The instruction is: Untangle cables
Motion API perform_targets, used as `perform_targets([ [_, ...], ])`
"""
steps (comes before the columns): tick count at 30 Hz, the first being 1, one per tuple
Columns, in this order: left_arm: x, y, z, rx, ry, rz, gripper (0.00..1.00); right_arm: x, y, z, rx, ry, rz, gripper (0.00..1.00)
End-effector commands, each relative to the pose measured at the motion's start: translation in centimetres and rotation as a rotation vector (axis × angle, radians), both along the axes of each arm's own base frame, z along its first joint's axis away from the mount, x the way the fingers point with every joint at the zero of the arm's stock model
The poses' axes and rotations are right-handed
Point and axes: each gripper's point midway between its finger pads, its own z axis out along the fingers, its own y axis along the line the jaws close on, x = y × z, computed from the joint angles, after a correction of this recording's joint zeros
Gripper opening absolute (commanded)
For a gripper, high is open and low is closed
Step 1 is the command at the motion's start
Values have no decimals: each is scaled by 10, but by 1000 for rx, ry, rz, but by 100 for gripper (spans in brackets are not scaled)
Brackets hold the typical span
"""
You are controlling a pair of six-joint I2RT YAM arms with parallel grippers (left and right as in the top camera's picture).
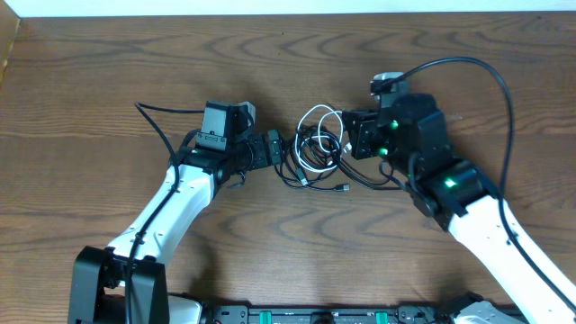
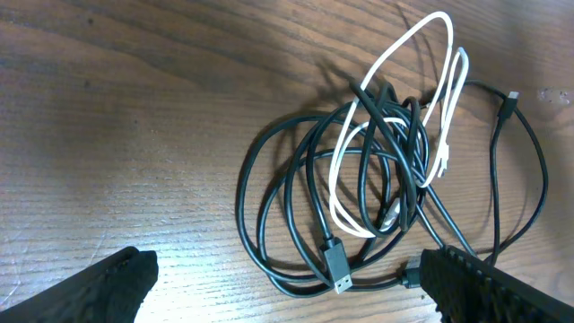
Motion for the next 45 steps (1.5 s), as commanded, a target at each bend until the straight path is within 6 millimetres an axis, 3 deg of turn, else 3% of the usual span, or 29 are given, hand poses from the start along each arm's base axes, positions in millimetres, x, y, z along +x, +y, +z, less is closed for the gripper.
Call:
perform_targets([
  [1, 3, 2, 4, 2, -9, 15, 100, 8, 8, -41, -65, 86, 14, 31],
  [7, 3, 2, 4, 2, -9, 15, 100, 4, 44, -94, -115, 133, 286, 35],
  [11, 3, 2, 4, 2, -9, 15, 100, 2, 44, -123, -202, 148, 361, 42],
  [21, 3, 2, 4, 2, -9, 15, 100, -1, 45, -170, -270, 220, 414, 36],
  [33, 3, 2, 4, 2, -9, 15, 100, 19, 38, -191, -335, 189, 344, 29],
  [45, 3, 2, 4, 2, -9, 15, 100, 19, 43, -196, -337, 186, 350, 26],
])
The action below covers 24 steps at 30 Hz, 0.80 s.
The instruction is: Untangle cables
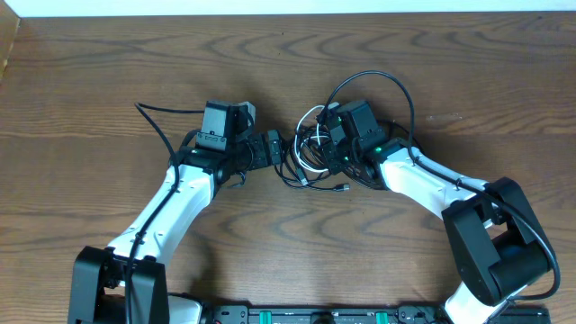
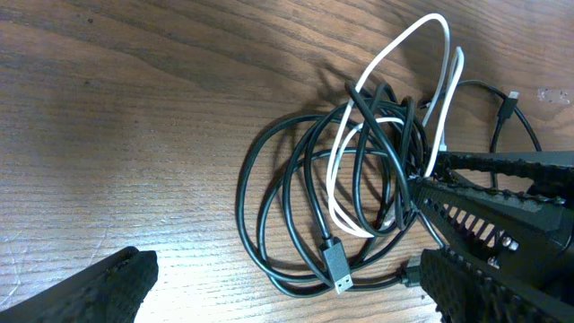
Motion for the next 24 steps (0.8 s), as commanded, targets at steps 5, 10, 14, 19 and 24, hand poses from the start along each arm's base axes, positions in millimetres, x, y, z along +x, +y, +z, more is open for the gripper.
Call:
perform_targets([
  [5, 3, 2, 4, 2, -9, 15, 100, 0, 7, -17, -20, 5, 16, 2],
  [10, 3, 2, 4, 2, -9, 15, 100, 11, 10, 26, 92, -15, -64, 1],
  [14, 3, 2, 4, 2, -9, 15, 100, 4, 18, 101, 284, -38, -29, 1],
  [19, 3, 2, 4, 2, -9, 15, 100, -18, 4, 194, 458, -131, 36, 1],
  [24, 3, 2, 4, 2, -9, 15, 100, -37, -35, 240, 464, -210, -33, 1],
])
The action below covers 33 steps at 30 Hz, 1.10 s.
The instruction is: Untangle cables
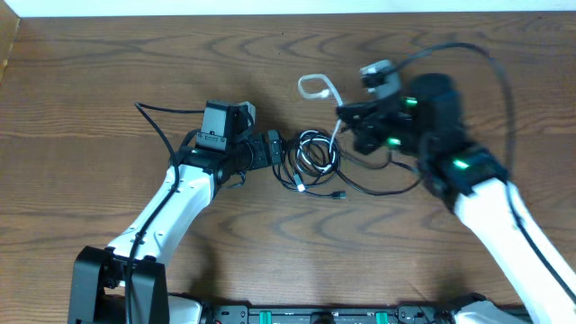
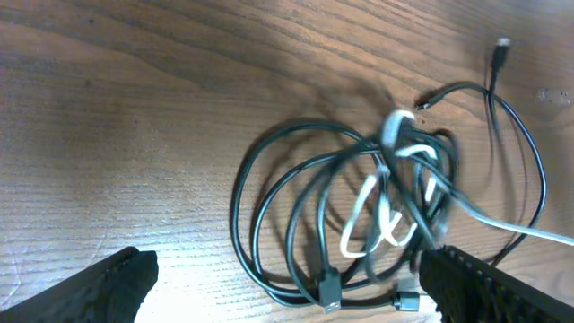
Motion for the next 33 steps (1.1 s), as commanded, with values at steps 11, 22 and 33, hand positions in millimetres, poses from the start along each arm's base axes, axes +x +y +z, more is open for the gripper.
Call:
perform_targets([
  [11, 3, 2, 4, 1, -9, 14, 100, -15, -61, 36, 34, 2, -189, 1],
  [22, 6, 1, 6, -4, -27, 15, 100, -20, -191, -44, -368, 252, -806, 6],
  [33, 11, -1, 10, -39, -24, 64, 94, -43, -77, -100, -110, 597, -297, 24],
])
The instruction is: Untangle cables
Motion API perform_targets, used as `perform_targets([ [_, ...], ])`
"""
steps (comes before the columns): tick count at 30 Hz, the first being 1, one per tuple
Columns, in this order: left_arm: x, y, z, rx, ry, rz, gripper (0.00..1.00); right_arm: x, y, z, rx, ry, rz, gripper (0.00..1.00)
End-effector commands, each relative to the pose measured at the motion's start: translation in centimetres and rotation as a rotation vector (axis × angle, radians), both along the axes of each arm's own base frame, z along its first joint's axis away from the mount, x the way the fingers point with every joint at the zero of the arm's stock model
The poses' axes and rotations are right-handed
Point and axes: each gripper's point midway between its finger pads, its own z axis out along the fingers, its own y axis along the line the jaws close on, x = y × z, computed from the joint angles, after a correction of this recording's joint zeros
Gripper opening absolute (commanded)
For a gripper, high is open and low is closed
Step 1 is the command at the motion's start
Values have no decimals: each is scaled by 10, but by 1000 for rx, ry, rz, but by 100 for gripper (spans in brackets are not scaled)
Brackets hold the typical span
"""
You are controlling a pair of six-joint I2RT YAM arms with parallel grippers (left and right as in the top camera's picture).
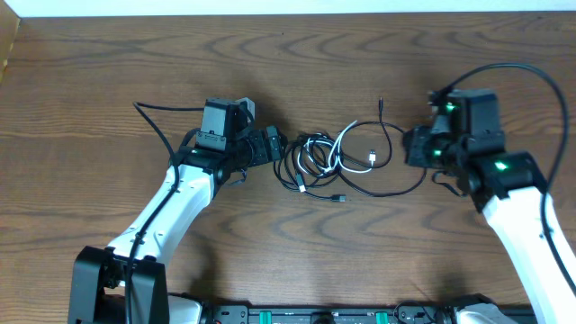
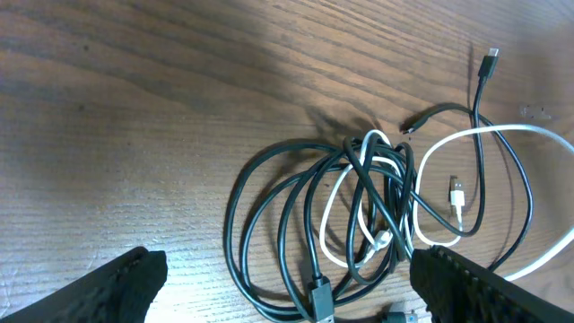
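A bundle of black cables [image 2: 240,215] lies coiled on the wooden table [image 1: 108,72], with a white cable [image 2: 502,132] threaded through it. Part of the white cable is drawn out to the right, and its plug [image 2: 456,192] lies loose on the wood. In the overhead view the bundle [image 1: 306,160] sits between the arms. My left gripper [image 2: 291,296] is open just left of the coil, a finger on either side of its near edge. My right gripper [image 1: 412,148] is at the right end of the spread loops. Its jaws are hidden from above.
A thin black cable end [image 2: 490,58] points away toward the far side of the table. A wide cable loop [image 1: 421,175] reaches toward the right arm. Another black plug [image 1: 339,197] lies in front of the bundle.
My right gripper has moved right and down, from above the bundle's right side to the table's right. The white cable, lifted then, now lies spread rightward on the wood. The left arm has not moved.
The cables began as one tight tangle, my right gripper near its right side. Then that gripper was in the bundle. Later it was raised with the white cable lifted. Now the white cable and a black loop lie spread to the right.
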Motion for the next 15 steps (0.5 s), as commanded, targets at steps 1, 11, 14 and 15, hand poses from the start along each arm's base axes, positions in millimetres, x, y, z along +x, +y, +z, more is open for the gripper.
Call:
perform_targets([
  [1, 3, 2, 4, -17, 6, 42, 93, -23, 50, -26, 188, 169, 152, 25],
  [11, 6, 9, 2, 22, -4, 71, 93, -30, 118, -90, 164, 295, 331, 52],
  [14, 10, 19, 0, 73, -19, 110, 93, -24, 134, -116, 88, 276, 361, 57],
  [15, 11, 20, 0, 75, -19, 111, 94, -22, 136, -123, 66, 270, 361, 58],
])
